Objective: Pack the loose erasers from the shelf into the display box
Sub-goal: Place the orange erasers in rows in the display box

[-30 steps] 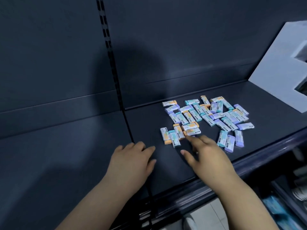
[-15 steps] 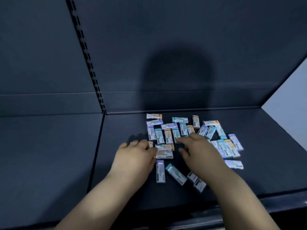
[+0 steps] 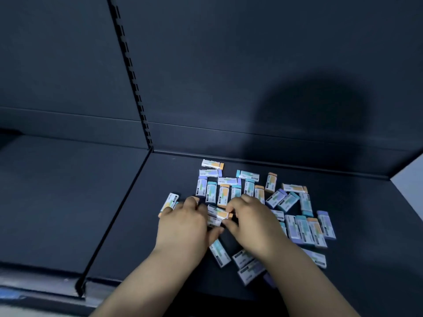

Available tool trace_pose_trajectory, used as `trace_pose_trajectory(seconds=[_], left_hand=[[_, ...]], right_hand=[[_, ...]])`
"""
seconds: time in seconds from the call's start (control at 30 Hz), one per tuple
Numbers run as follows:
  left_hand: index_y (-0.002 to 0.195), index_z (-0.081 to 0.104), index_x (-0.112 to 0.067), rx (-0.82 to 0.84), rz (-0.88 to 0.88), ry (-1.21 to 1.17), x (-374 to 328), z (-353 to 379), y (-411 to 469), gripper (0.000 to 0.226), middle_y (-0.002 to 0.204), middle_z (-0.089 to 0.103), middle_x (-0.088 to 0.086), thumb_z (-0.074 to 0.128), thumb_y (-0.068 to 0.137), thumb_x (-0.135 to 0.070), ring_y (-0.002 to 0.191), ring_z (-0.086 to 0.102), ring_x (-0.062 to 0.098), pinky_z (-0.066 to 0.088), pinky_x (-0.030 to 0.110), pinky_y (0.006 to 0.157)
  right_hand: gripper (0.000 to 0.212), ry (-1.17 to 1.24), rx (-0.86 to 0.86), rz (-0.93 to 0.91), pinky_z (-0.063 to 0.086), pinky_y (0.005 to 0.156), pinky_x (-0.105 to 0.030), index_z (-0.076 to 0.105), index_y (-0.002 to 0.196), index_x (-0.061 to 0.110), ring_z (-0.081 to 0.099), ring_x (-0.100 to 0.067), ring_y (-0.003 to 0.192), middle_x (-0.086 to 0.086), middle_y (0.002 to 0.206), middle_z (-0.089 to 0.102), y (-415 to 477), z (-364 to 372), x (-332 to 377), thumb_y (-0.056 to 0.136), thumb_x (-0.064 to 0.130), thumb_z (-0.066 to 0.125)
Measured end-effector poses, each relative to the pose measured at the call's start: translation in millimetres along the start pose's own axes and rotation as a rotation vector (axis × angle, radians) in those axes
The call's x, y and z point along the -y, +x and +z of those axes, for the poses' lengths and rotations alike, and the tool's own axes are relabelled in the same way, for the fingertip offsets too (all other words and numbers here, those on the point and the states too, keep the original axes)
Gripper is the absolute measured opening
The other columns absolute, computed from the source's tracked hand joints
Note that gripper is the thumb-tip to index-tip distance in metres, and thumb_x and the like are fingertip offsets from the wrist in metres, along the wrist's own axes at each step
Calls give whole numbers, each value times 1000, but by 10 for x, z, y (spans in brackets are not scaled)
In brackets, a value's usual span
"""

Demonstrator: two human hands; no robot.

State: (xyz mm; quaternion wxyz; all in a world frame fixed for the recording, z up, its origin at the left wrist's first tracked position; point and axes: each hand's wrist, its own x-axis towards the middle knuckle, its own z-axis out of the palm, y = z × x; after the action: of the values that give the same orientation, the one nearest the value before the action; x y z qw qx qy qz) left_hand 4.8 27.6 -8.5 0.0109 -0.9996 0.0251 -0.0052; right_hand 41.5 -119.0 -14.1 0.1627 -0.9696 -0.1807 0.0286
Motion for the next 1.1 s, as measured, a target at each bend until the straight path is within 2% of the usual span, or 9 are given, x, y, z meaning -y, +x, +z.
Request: trace_pose_trajectory(seconds=[0.13,0.27,0.43,0.53,0.67,0.77,0.87,1.1], left_hand=[[130,36,-17,5,-29,99,-124,-31,2,66,131,41,4,35,87,-66,119,45,21,34,34,92],[140,24,-12,76,-137,108,-124,-33,13,80,129,43,2,35,85,-69,120,44,20,36,35,94],[138,26,-14,107,-152,70,-113,-52,41,76,128,41,1,38,85,-67,119,46,19,37,35,94],[135,31,-20,94,-105,34,-124,-44,45,69,130,39,0,39,85,-66,121,44,19,36,36,95],[136,31,-34,56,-26,-39,-108,-28,17,64,134,36,-5,44,82,-66,124,40,18,33,36,96],[135,34,-30,78,-43,-35,-89,-32,29,66,135,35,-4,42,82,-67,126,38,17,32,36,98],[134,38,-32,119,-45,-65,-58,-45,37,64,133,36,-4,45,81,-67,126,39,17,34,37,100],[141,29,-38,231,45,-145,42,-132,90,73,143,30,-6,47,78,-71,132,32,16,30,31,104]], right_hand=[[36,-80,8,-8,42,91,-33,56,120,21,48,-19,111,2,114,55,9,-8,-31,90,42,53],[33,-119,1,-26,40,93,-32,55,121,21,46,-18,113,3,118,54,-55,-112,-163,92,38,52],[28,-125,32,-59,34,88,-28,54,118,24,44,-15,107,5,111,51,-120,-323,-290,92,35,53],[23,-84,64,-60,32,83,-25,54,111,26,41,-11,97,8,105,48,-138,-416,-285,90,33,58],[13,144,98,7,43,81,-24,55,101,26,50,-8,89,16,91,49,-155,-454,-252,89,22,60],[22,257,140,-6,39,87,-21,56,115,29,50,-6,100,14,106,53,-156,-473,-218,93,25,54],[32,226,170,-66,37,98,-27,53,128,24,48,-12,114,7,122,54,-115,-406,-192,97,24,48],[43,72,77,-91,35,101,-29,50,132,26,43,-14,119,6,122,52,-115,-218,-203,91,38,54]])
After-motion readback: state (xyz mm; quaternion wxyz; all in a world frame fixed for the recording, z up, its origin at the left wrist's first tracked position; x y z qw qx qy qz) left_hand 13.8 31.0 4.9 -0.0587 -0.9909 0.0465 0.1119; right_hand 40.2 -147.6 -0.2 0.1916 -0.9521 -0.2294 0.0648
